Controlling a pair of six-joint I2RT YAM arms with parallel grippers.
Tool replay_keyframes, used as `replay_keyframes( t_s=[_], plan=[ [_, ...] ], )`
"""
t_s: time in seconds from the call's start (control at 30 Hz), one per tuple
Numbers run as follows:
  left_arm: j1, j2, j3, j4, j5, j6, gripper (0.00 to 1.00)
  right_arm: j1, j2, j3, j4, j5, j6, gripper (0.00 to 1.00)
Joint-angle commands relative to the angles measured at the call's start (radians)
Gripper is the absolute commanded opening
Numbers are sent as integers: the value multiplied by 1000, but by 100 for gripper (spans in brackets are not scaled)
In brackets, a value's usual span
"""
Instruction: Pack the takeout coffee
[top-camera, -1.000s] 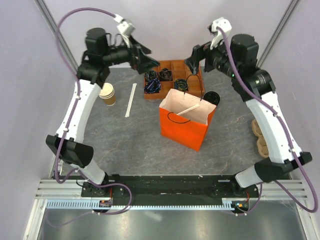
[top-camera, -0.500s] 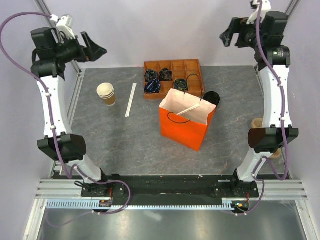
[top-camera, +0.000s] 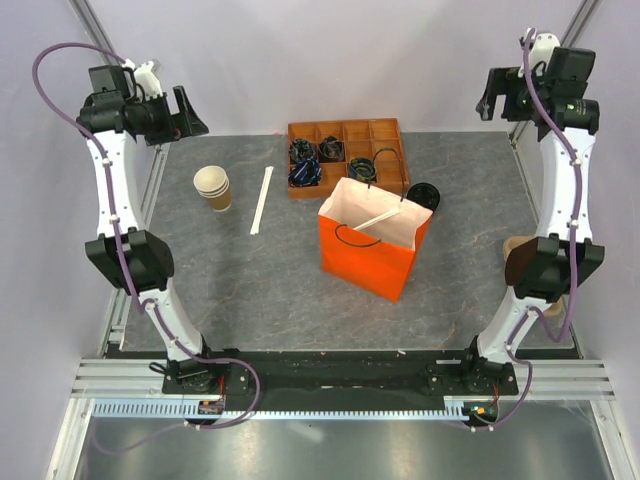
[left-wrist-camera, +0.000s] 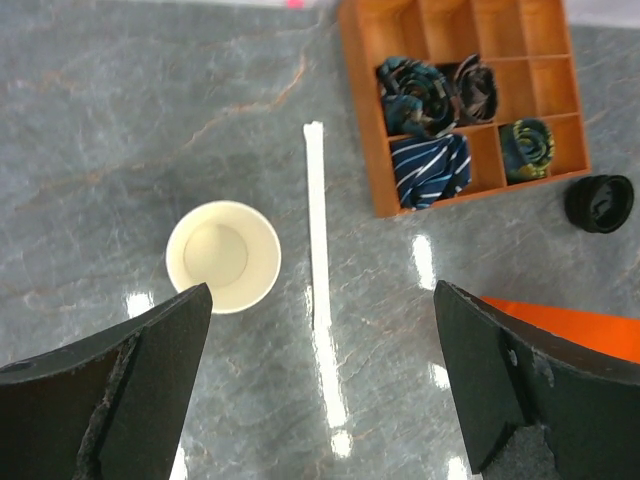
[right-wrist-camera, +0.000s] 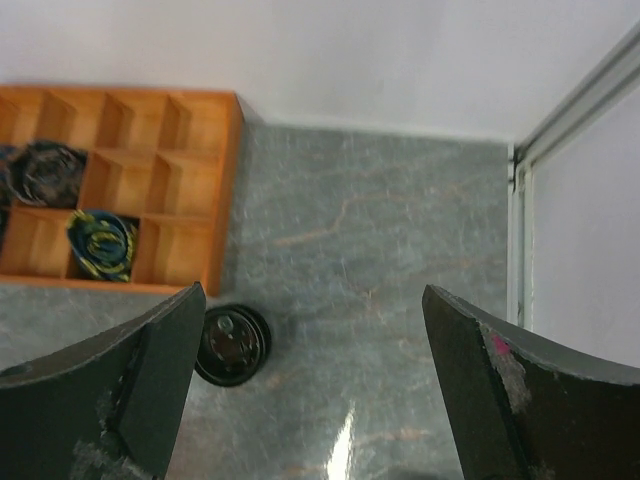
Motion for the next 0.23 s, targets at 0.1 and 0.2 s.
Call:
replay_keyframes(
  t_s=[0.1,0.2],
  plan=[
    [-40,4,-20,-36,-129,46,100,-11,64,-16,-63,-15,-35,98],
    [-41,25,27,-36,-156,41,100,-9,89,25,-64,-22,-23,98]
  ],
)
